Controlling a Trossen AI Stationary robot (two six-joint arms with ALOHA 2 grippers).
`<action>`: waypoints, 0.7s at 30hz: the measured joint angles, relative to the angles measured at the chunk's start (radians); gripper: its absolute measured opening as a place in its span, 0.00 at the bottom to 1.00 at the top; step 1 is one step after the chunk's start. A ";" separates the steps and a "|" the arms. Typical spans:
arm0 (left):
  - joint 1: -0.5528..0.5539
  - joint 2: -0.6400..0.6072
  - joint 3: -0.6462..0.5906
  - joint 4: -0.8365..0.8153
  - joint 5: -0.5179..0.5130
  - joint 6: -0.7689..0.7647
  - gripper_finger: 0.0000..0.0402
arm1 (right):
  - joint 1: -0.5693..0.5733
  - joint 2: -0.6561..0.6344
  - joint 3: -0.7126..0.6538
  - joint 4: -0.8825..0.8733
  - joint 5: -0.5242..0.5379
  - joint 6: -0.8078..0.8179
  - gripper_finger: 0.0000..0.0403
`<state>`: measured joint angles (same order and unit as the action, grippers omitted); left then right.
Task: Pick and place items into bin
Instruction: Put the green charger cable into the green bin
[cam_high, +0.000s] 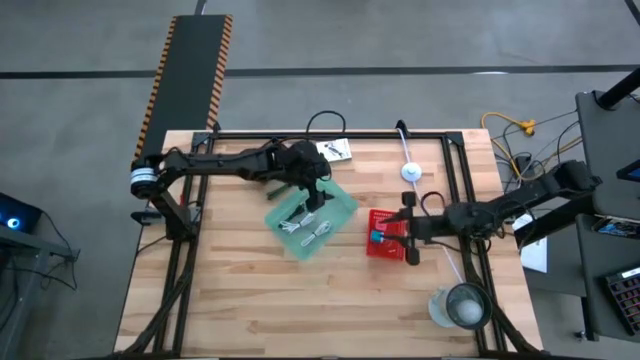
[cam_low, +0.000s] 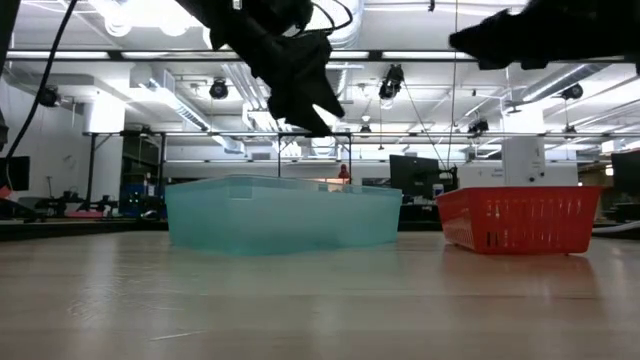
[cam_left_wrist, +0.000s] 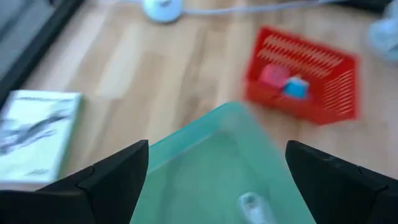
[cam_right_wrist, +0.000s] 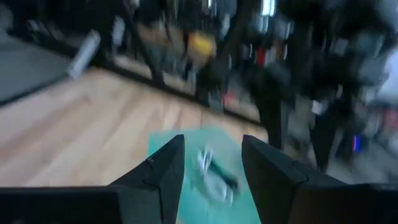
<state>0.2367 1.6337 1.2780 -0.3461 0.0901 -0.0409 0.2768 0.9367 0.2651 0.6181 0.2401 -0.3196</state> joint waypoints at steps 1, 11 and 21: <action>0.000 0.000 0.003 -0.016 -0.019 0.020 0.89 | 0.000 0.002 -0.042 0.101 -0.006 -0.031 0.36; 0.114 0.016 0.085 -0.185 -0.037 0.153 0.89 | -0.011 0.036 -0.223 0.513 0.078 -0.269 0.33; 0.288 0.087 0.200 -0.279 0.031 0.205 0.89 | -0.079 0.032 -0.222 0.515 0.135 -0.385 0.32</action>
<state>0.5246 1.7205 1.4781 -0.6254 0.1214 0.1641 0.1975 0.9691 0.0429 1.1332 0.3752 -0.7051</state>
